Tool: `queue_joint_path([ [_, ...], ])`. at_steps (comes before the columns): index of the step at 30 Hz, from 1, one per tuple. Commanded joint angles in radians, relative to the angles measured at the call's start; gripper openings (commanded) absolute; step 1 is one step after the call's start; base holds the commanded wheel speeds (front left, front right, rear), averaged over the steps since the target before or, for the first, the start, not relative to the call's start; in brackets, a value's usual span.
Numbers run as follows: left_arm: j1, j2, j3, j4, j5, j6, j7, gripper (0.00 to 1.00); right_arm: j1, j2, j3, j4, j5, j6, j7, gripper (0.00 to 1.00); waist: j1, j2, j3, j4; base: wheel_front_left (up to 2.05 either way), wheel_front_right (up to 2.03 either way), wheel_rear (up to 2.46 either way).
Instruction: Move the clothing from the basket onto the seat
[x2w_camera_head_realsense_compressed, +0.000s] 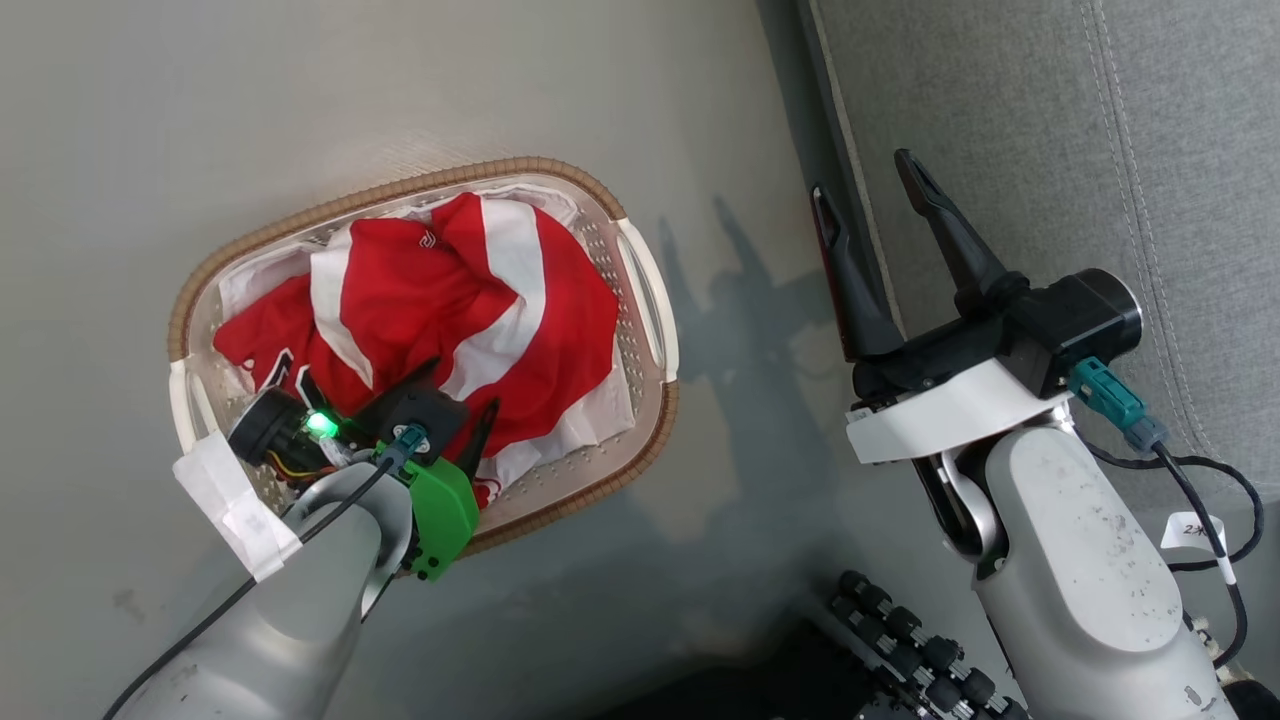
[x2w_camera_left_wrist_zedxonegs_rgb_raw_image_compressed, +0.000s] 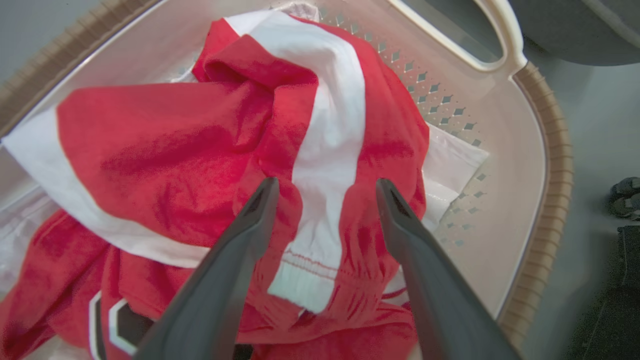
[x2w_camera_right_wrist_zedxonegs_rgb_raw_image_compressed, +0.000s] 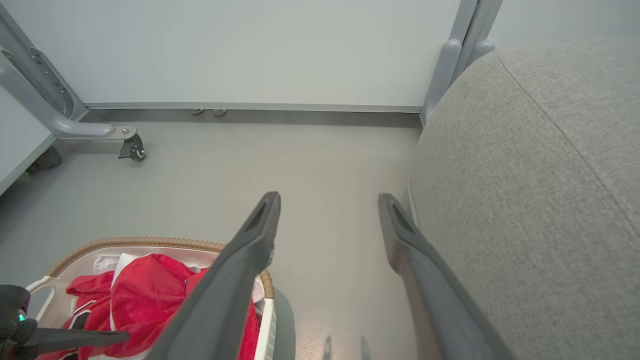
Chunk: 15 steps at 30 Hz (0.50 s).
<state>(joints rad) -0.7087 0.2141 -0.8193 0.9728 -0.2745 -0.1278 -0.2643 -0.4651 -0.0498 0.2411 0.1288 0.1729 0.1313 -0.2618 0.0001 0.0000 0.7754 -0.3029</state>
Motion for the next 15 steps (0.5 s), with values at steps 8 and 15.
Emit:
queue_joint_path([
  [8,-0.066,-0.005,-0.03,0.134,0.067,0.026,0.0,1.0,-0.009,-0.003,0.01,0.005,0.021,-0.001,-0.005,1.0,-0.0001,0.0,0.055,-0.029,0.0,0.0,0.0],
  [15,-0.095,-0.035,-0.041,0.25,0.068,0.036,0.006,1.0,-0.015,-0.003,0.024,0.016,0.034,-0.001,-0.005,1.0,-0.0001,0.0,0.051,-0.033,0.0,0.0,0.0],
])
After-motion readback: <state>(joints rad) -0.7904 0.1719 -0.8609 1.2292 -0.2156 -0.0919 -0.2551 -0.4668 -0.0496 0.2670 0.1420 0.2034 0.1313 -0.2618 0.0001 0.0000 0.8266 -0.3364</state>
